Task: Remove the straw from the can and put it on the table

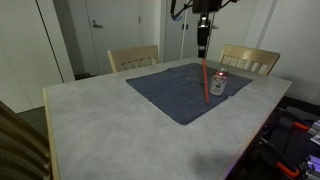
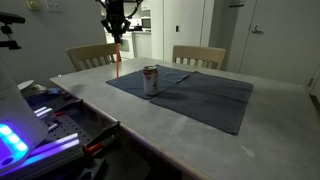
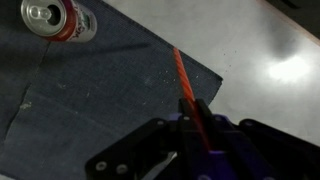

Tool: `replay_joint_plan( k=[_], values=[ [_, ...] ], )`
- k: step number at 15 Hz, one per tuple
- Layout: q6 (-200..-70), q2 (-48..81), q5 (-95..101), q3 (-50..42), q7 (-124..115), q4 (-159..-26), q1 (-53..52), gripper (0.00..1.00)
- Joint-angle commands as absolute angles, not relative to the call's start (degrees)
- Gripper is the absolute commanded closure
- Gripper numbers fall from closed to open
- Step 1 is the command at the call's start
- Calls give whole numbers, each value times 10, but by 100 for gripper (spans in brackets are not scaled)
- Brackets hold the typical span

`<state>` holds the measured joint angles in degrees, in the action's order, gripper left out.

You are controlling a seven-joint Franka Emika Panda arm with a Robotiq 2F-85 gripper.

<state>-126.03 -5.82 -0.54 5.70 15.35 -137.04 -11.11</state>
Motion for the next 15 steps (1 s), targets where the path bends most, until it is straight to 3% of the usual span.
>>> replay_joint_plan(
  k=[1,5,6,7,9,15],
  values=[
    [-1260,16,13,70,153,-1334,-105,98],
    [-1254,78,48,79,143,-1282,-105,98],
    [-1252,90,54,79,143,-1269,-104,65],
    [-1250,99,60,79,141,-1259,-103,64],
    [-1249,104,69,77,139,-1247,-101,53],
    [-1257,57,67,76,151,-1239,-90,10]
  ],
)
